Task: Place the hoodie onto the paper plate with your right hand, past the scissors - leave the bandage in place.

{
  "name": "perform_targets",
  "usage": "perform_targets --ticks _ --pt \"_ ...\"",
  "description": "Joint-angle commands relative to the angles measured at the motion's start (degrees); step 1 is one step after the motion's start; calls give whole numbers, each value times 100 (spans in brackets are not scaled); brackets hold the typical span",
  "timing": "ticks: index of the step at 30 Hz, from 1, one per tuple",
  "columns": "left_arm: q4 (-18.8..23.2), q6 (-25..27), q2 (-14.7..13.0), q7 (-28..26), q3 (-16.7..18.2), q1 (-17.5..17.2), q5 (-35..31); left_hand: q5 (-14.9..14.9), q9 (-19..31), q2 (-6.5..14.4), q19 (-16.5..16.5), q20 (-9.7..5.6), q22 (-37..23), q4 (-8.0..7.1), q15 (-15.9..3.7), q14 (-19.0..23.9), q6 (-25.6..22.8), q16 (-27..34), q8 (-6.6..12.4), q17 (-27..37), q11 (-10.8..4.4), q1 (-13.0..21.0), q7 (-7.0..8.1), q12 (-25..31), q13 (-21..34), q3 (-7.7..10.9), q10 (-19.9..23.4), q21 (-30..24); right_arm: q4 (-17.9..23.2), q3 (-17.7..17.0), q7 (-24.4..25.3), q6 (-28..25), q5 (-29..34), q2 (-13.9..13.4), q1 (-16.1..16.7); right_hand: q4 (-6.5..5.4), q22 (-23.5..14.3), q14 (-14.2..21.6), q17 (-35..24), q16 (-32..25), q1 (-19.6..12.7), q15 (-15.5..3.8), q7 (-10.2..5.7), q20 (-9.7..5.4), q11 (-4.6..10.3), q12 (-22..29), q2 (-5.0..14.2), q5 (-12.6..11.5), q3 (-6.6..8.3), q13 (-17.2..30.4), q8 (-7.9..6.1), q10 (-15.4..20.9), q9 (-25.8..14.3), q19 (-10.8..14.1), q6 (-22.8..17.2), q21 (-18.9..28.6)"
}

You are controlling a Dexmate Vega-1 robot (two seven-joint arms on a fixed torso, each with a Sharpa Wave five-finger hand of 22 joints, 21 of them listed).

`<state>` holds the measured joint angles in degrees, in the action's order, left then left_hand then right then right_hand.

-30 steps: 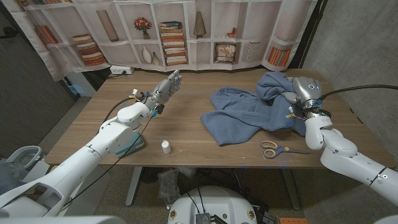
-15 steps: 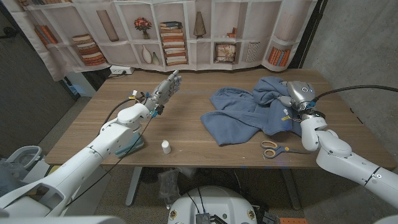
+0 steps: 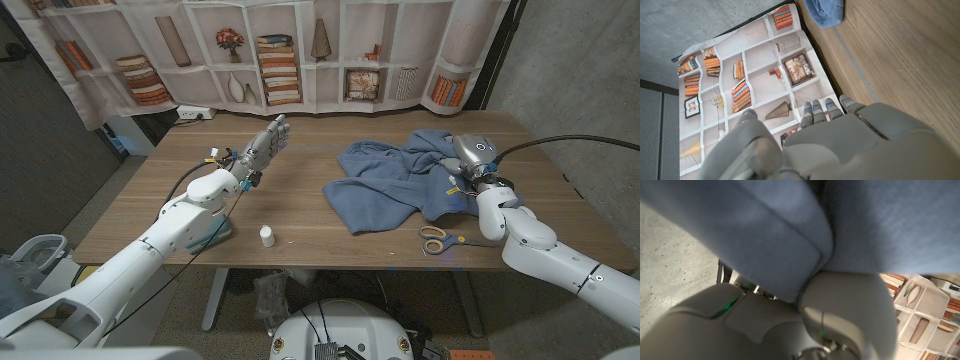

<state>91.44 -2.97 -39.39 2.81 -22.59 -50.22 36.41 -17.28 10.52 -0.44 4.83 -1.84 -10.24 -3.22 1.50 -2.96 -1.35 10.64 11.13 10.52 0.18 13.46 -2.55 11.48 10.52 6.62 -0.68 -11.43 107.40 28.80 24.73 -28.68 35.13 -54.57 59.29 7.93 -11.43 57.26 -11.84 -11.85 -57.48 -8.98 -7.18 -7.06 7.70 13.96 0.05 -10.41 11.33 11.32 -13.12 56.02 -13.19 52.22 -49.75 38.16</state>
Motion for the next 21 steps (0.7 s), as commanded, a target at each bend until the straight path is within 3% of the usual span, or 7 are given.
perform_targets --ticks 1,21 --pt "-38 -78 16 -9 29 -62 29 5 31 -11 26 -64 -30 2 -29 -28 -24 24 39 10 2 78 -20 14 31 -13 12 -34 -141 204 -282 57 -38 52 -238 -429 -8 -34 -11 5 -159 -391 -387 -536 87 -1 823 -23 388 12 -12 83 -18 -25 -385 25" --pt "-61 -41 51 -28 -15 -54 21 6 30 -2 28 -59 -29 12 -18 -26 -23 24 37 8 7 107 -24 9 31 -24 1 -32 -180 274 -805 258 -313 -99 -420 -440 6 -88 -4 13 -84 -398 -389 -536 90 -15 804 -23 375 11 -3 101 -18 -71 -407 18"
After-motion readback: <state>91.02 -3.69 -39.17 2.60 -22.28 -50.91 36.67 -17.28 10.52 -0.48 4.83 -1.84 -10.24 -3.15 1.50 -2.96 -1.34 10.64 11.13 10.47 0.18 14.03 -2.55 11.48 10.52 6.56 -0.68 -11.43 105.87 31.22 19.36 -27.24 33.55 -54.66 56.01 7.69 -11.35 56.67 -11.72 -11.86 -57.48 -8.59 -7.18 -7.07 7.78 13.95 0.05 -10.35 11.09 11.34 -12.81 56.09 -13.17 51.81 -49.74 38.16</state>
